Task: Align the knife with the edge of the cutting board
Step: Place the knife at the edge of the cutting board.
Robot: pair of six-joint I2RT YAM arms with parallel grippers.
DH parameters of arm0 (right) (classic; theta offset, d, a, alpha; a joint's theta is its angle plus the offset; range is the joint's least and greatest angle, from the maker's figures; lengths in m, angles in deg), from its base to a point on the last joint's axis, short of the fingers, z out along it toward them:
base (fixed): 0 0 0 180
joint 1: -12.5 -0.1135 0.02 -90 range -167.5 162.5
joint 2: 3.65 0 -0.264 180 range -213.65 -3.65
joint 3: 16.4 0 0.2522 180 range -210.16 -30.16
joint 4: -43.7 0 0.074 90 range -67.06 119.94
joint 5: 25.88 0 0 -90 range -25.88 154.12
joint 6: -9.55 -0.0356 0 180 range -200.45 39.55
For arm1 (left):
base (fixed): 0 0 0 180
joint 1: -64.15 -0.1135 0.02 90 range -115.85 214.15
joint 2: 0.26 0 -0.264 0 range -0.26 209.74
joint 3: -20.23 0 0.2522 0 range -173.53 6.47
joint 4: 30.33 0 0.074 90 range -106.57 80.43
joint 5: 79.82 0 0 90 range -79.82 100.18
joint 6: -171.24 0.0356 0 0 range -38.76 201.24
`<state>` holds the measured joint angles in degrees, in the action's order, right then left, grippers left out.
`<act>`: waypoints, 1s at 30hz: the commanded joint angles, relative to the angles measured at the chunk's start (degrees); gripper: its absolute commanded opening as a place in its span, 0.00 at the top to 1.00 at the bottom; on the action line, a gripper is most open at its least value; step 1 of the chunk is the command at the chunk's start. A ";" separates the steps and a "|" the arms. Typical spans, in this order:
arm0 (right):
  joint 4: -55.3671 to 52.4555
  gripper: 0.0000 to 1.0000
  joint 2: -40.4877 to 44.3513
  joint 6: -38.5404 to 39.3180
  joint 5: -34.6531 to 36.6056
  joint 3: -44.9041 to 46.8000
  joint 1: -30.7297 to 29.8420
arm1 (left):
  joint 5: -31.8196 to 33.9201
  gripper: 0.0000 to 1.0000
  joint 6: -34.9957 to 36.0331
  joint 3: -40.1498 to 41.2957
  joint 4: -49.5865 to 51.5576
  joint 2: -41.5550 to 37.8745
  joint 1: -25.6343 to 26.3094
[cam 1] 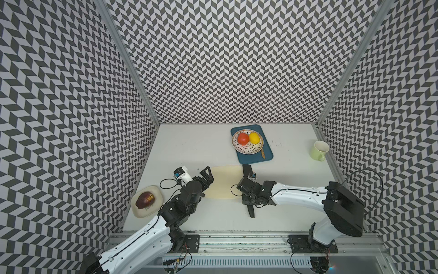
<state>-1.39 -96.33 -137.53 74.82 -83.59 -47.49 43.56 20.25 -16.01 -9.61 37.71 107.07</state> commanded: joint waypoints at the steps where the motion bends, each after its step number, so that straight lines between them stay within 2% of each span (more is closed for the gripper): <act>1: 2.06 0.82 0.66 -3.00 2.60 -0.39 -0.73 | 0.72 0.00 0.20 0.16 0.56 0.39 0.42; 13: -1.00 0.82 -3.12 -4.84 3.28 -3.21 -3.70 | 0.45 0.00 1.49 -0.55 0.29 1.75 0.50; 30: 0.46 0.78 -5.37 -6.03 2.58 -3.70 -3.91 | 0.14 0.00 1.51 -0.26 -0.02 1.83 0.49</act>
<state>-2.88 -100.55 -142.95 76.81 -85.99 -51.09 43.52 21.12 -16.01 -9.58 39.61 107.29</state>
